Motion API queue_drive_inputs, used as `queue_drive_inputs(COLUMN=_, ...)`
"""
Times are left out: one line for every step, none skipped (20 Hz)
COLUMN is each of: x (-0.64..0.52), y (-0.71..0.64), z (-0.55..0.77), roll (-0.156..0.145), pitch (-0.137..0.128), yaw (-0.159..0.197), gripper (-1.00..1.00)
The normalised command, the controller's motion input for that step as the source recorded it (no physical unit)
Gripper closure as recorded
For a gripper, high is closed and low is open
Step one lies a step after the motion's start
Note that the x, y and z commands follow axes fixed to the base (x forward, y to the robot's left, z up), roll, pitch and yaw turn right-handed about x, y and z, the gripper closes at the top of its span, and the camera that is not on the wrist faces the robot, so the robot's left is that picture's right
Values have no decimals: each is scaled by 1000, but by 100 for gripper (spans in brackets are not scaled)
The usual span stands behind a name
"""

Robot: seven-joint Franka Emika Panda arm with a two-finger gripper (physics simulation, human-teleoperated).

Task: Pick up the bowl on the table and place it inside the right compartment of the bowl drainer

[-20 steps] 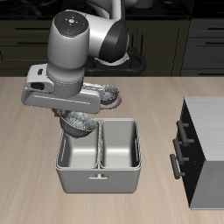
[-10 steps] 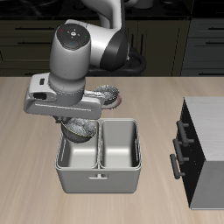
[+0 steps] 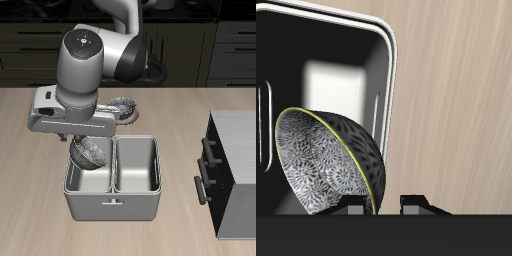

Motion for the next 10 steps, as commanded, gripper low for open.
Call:
queue_drive_inputs(x=31, y=-30, z=-4, roll=1, pitch=-2, yaw=3, gripper=-100)
queue_drive_inputs(x=-11, y=-47, z=-18, roll=22, pitch=26, yaw=-16, gripper=-100)
queue_drive_inputs(x=-13, y=-18, z=25, roll=8, pitch=-4, yaw=18, gripper=-100)
queue_drive_inputs(x=-23, y=-8, z=46, roll=35, pitch=-6, yaw=2, gripper=-100)
queue_drive_inputs(x=-24, y=-62, z=44, roll=-3, pitch=-8, yaw=-15, gripper=-100)
queue_drive_inputs(x=-6, y=-33, z=43, roll=15, pitch=-6, yaw=-5, gripper=-100)
queue_drive_inputs(x=-36, y=-45, z=24, roll=9, pitch=-2, yaw=-2, gripper=-100)
queue_drive_inputs(x=-8, y=-55, z=37, roll=-10, pitch=-7, yaw=10, gripper=-100)
queue_drive_inputs(x=2, y=-30, z=46, roll=0, pitch=-5, yaw=6, gripper=-100)
queue_drive_inputs(x=-32, y=-15, z=55, roll=1, pitch=0, yaw=-8, gripper=-100)
